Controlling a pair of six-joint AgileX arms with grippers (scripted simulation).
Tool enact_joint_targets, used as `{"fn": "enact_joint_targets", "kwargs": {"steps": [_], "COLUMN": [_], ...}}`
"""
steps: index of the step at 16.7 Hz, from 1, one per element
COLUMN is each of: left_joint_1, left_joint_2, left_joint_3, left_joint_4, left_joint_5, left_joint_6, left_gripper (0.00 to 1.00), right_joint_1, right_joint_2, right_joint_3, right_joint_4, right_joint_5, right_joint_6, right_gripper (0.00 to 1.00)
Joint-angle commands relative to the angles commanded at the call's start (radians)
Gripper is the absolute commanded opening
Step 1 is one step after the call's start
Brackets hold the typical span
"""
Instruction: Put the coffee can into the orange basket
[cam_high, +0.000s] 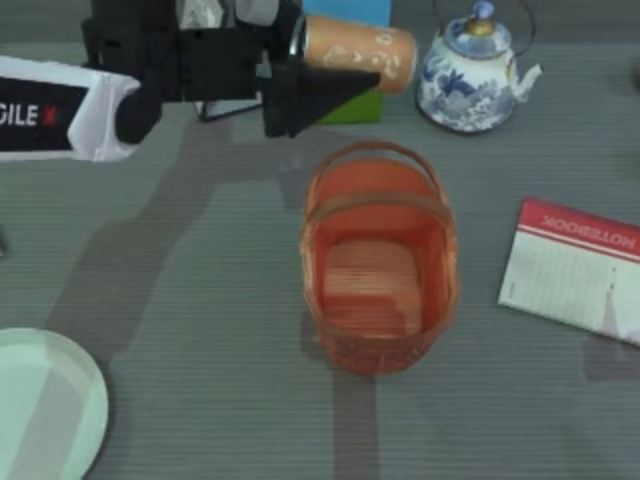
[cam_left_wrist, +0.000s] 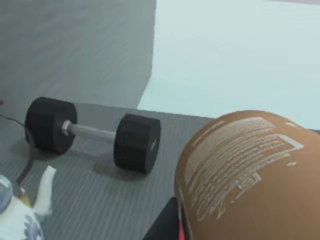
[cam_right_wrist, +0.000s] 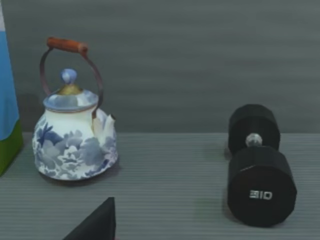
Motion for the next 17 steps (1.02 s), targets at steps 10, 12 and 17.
{"fn": "enact_joint_targets", "kwargs": {"steps": [10,12,17], "left_joint_1": [-0.001,0.0,0.013], "left_joint_2": [-0.038,-0.005,0.145], "left_joint_3": [-0.041,-0.049,-0.106], "left_joint_4": [0.109,0.146,0.376], "left_joint_5": [0.077,0.08,0.083], "left_joint_6": [-0.023,-0.023,-0.027], "left_gripper": [0.0,0.0,0.0], "right_joint_1": [0.0,0.0,0.0], "right_joint_2": [0.0,0.0,0.0], "right_joint_3": [0.0,0.0,0.0], "right_joint_4": [0.0,0.0,0.0], "right_joint_5": [0.0,0.0,0.0], "right_joint_6": [0.0,0.0,0.0], "right_gripper": [1.0,1.0,1.0]}}
